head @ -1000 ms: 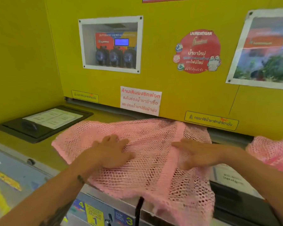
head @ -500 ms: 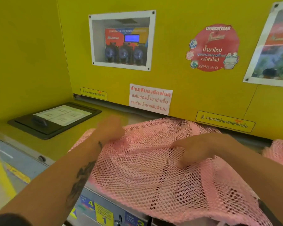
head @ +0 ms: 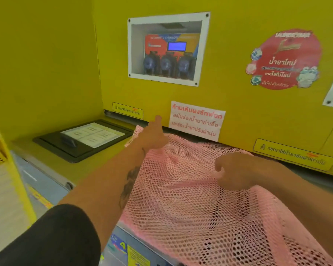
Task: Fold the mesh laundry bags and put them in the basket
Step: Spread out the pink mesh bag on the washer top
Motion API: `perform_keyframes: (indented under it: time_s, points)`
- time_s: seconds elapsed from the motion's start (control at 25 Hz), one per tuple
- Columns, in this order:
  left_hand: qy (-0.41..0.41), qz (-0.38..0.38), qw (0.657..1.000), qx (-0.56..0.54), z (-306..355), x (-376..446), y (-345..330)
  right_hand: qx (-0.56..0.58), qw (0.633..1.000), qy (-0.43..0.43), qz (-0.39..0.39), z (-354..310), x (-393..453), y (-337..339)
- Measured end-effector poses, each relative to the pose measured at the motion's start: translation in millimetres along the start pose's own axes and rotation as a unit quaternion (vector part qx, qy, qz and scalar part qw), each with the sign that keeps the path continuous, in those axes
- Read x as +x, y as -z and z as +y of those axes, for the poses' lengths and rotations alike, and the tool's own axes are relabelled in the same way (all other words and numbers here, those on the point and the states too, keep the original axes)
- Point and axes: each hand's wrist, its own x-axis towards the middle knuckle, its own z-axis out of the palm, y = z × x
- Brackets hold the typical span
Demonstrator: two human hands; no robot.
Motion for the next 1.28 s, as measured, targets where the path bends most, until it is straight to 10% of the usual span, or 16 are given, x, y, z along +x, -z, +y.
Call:
perform_keyframes:
  time_s: [0.2, 0.36, 0.56, 0.88, 1.16, 1.28]
  points:
    - [0.086, -0.177, 0.954, 0.226, -23, -21, -19, 0.069, 0.997, 0.008, 0.037, -6, 42, -16]
    - [0.081, -0.121, 0.964, 0.224, -65, -26, -3, 0.077, 0.993, -0.046, -0.079, 16, 62, -35]
    - [0.024, 0.058, 0.948, 0.313, -63, -33, 13, 0.084, 0.995, -0.018, -0.044, 21, 68, -22]
    - [0.039, -0.155, 0.96, 0.231, -17, -5, -43, 0.107, 0.99, -0.096, -0.004, 73, 57, -56]
    - [-0.101, 0.084, 0.96, 0.248, -21, 16, -47, 0.174, 0.969, -0.173, -0.02, 126, 22, -91]
    - [-0.04, 0.016, 0.976, 0.212, -7, -5, -47, 0.128, 0.981, -0.145, -0.031, 121, 18, -87]
